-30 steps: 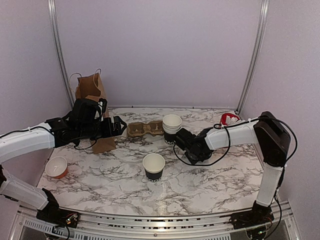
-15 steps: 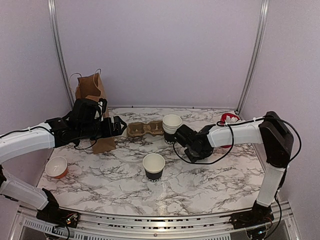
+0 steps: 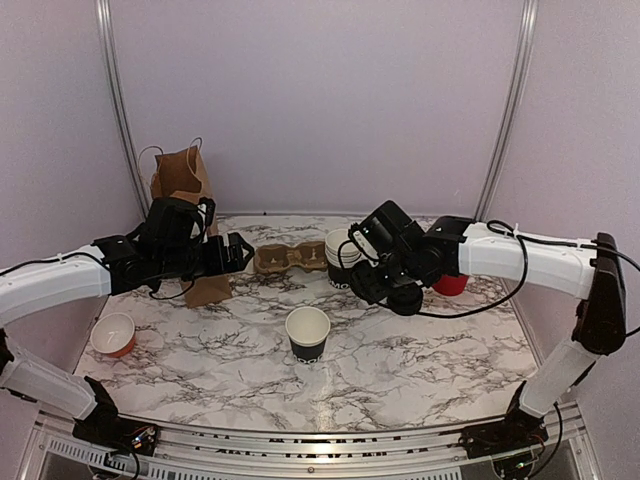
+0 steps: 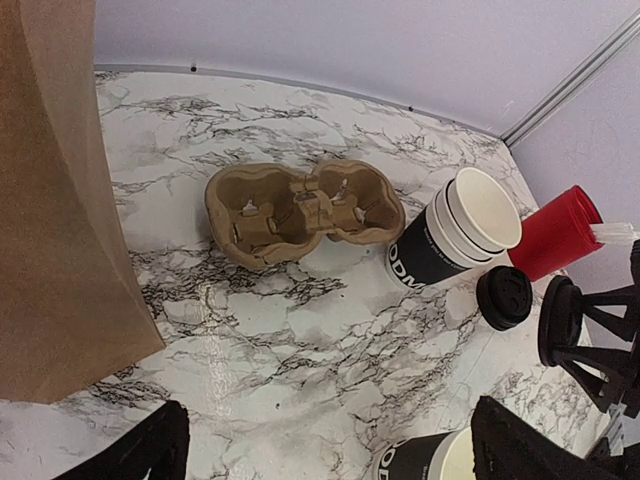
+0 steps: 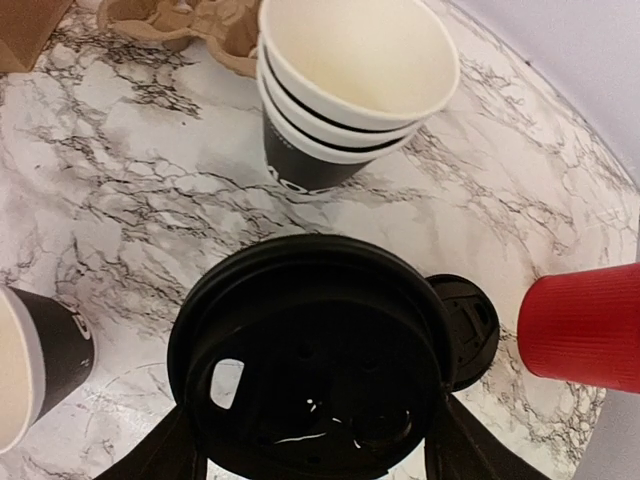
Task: Pack the takeout coffee
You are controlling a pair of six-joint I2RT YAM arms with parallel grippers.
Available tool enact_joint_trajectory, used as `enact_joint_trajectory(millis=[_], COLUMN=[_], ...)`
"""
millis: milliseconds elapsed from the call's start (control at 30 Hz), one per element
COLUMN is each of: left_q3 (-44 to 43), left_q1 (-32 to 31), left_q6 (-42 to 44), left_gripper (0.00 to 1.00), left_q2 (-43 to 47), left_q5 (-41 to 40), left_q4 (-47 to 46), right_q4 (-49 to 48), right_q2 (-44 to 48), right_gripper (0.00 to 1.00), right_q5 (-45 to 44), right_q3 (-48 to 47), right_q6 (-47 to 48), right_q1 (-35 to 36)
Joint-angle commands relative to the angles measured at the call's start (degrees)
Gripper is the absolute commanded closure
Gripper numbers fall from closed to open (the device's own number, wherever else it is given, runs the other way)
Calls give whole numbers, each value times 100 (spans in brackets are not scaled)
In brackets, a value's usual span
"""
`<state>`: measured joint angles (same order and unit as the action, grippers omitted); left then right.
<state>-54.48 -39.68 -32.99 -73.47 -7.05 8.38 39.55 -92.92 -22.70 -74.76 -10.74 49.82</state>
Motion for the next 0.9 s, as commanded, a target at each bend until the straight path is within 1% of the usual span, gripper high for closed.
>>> enact_joint_trajectory(millis=[0,133,267,633,867], left_q3=[-106,-133,-142,126,265], left_q1=[31,31,35,1,-201], left_q6=[54,42,43,207,289], left_gripper=[1,1,1,1,1], left_q2=[-77,-122,-151,-124,-213], left_q5=[71,131,308,1271,1569], left_q4=[-116,-122,-144,-152,-153], right_q4=[-163,-211,-166,252,662], right_q2=[359,375,168,-720,-1080], right_gripper=[44,43,43,43,43], right_q5=[1192,1747,1984,1783,1710], right_q3=[-242,-386,-615,-1331,-1680], right_q6=[308,371,439,752,851], right_q1=[209,403,718,1296,1367])
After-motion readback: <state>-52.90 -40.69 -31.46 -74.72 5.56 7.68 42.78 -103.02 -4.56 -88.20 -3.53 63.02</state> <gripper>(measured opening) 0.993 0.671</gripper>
